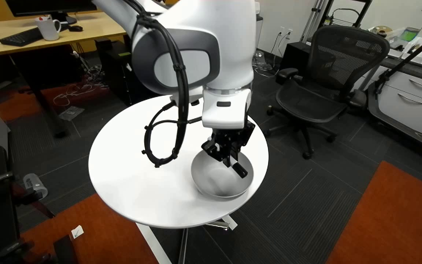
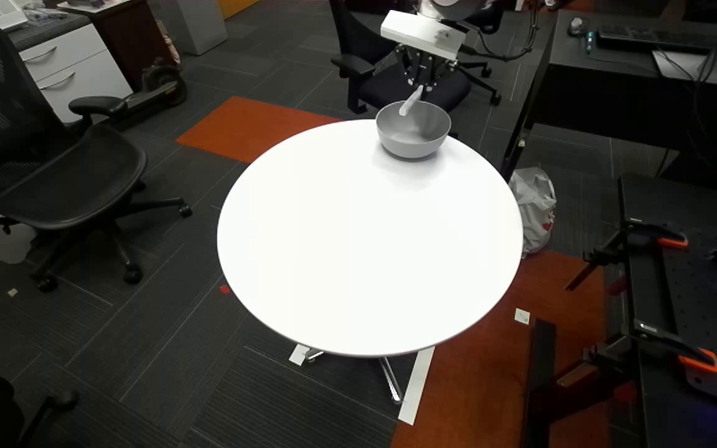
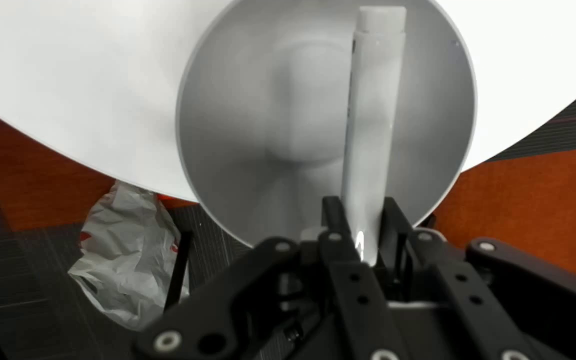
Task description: Remove the marker from the bowl and put it on the table
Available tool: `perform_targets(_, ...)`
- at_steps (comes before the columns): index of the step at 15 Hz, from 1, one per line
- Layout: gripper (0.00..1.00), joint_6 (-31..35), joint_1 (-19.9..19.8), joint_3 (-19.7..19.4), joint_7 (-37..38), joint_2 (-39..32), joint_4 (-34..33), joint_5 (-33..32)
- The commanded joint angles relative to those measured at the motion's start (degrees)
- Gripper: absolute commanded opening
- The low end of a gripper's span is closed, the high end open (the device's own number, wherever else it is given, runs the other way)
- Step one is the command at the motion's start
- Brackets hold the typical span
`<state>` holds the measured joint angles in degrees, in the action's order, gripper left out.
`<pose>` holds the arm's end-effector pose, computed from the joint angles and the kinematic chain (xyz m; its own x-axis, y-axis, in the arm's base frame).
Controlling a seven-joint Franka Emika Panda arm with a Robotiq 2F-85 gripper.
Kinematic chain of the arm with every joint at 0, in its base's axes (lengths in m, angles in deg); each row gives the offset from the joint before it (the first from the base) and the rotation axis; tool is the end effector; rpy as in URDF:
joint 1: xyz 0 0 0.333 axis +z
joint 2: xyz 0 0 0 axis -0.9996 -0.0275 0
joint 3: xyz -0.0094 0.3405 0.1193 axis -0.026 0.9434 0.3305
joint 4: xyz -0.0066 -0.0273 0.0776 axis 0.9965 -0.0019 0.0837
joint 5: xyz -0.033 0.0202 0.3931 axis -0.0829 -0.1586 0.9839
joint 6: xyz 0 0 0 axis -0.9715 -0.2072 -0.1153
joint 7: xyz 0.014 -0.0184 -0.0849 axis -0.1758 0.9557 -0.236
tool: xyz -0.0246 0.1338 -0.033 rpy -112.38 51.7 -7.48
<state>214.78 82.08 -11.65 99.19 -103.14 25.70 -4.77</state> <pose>0.6445 -0.2552 0.2511 -0.1049 -0.9869 0.1225 -0.9857 0.0868 -0.1442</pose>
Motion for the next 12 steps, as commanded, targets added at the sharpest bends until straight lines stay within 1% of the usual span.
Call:
perform_targets(1, 0.05, 5.12, 4.58, -0.84, 0.44, 8.21, 10.45, -4.40)
perform_targets(2, 0.05, 5.93, 5.82, -1.15, 1.11, 9.51, 12.13, -5.97)
perform_targets(5, 0.05, 7.66, 8.87, -0.46, 1.03, 13.52, 17.26, -9.31)
perform_targets(8, 0.05, 6.53, 11.47, 0.75, 0.78, 16.33, 20.70, -12.46)
perform_targets(9, 0.05, 6.35, 11.75, 1.34, 0.32, 17.26, 21.70, -13.13)
perform_targets(12, 0.05, 8.73, 13.95, 2.36, 1.50, 17.22, 23.70, -17.43)
